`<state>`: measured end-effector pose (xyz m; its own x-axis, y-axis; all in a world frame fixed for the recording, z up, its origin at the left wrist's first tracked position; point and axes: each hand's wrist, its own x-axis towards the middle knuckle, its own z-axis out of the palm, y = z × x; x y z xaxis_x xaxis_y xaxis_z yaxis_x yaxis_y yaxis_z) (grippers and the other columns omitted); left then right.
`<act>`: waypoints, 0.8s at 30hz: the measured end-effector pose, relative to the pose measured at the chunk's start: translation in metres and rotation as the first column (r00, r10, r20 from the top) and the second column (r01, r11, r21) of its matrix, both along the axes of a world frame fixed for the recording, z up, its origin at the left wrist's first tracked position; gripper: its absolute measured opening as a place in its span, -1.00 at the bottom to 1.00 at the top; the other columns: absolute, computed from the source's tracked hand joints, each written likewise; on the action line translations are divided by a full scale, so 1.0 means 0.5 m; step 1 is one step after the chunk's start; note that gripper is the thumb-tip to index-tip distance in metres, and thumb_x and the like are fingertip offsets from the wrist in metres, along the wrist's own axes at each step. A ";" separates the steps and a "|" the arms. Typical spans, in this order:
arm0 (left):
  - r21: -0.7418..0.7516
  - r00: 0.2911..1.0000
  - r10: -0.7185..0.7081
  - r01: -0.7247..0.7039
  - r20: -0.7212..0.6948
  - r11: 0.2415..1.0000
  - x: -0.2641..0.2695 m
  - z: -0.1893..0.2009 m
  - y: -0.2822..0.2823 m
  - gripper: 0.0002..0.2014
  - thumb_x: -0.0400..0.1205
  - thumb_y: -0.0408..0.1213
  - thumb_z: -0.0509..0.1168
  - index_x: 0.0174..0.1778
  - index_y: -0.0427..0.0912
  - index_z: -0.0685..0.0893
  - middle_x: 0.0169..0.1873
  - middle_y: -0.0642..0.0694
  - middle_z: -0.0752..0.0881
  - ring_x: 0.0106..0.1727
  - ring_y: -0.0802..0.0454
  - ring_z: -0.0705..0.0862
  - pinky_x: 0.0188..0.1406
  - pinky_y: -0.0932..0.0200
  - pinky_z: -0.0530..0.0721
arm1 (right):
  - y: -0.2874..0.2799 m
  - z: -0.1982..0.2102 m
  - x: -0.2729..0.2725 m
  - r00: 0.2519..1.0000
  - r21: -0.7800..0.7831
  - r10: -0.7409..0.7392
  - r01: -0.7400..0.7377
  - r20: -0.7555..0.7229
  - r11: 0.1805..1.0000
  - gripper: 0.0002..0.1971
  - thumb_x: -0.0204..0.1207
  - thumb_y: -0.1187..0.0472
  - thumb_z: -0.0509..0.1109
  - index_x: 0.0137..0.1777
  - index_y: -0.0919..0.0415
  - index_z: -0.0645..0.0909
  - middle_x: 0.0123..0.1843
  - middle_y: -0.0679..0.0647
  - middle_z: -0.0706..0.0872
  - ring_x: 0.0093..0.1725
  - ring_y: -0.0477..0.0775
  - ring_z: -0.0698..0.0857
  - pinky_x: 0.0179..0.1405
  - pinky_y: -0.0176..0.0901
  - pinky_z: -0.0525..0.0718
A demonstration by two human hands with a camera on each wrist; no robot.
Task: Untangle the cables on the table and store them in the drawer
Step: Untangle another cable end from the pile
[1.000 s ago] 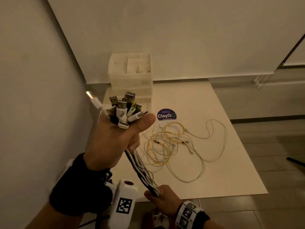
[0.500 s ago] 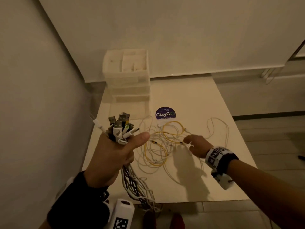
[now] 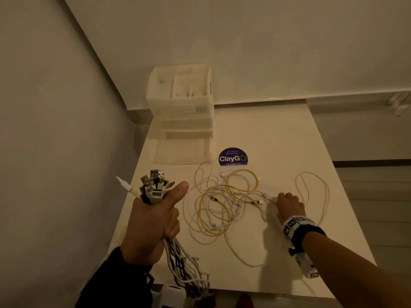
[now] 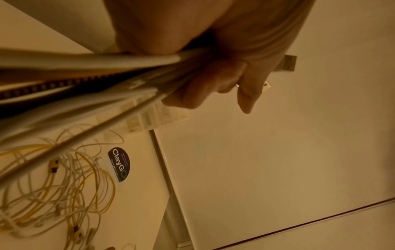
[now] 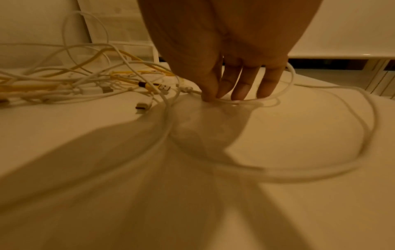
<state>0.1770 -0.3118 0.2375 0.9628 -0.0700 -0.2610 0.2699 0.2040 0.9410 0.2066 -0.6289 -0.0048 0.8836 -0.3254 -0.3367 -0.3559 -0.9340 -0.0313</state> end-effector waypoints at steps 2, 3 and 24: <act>0.003 1.000 -0.017 0.017 0.018 1.000 0.005 -0.004 -0.007 -0.62 0.40 -0.21 0.48 -0.63 0.00 0.41 -0.79 -0.02 0.20 -0.82 0.10 0.15 -0.70 0.34 0.15 | -0.004 0.002 -0.013 1.000 -0.015 0.002 -0.002 0.000 1.000 -0.75 0.58 0.30 0.16 0.24 0.18 0.45 0.25 0.14 0.54 0.27 0.17 0.53 0.25 0.02 0.53; 0.003 0.999 -0.027 0.027 0.020 1.000 0.007 -0.006 -0.010 -0.58 0.43 -0.22 0.49 -0.62 0.00 0.40 -0.78 -0.02 0.19 -0.81 0.10 0.13 -0.69 0.33 0.12 | -0.005 0.010 -0.019 1.000 -0.014 -0.015 0.015 0.013 1.000 -0.77 0.57 0.32 0.14 0.20 0.19 0.44 0.22 0.14 0.55 0.21 0.17 0.55 0.19 0.00 0.54; -0.400 0.896 -0.436 0.369 -0.087 0.839 0.070 0.022 -0.053 -0.69 0.63 0.02 0.21 -0.10 -0.21 0.48 -0.40 -0.10 0.34 -0.44 0.03 0.27 -0.38 0.12 0.35 | 0.317 0.562 -0.140 0.793 0.863 -0.359 -0.391 0.492 0.320 -0.95 0.67 0.33 0.19 0.04 0.23 0.46 -0.23 0.13 0.70 -0.50 -0.09 0.52 -0.50 -0.30 0.50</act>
<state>0.2122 -0.3383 0.2485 0.7722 -0.5634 -0.2937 0.5497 0.3605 0.7536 0.1365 -0.4705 0.2760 0.9852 -0.1266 0.1159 0.0974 -0.1438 -0.9848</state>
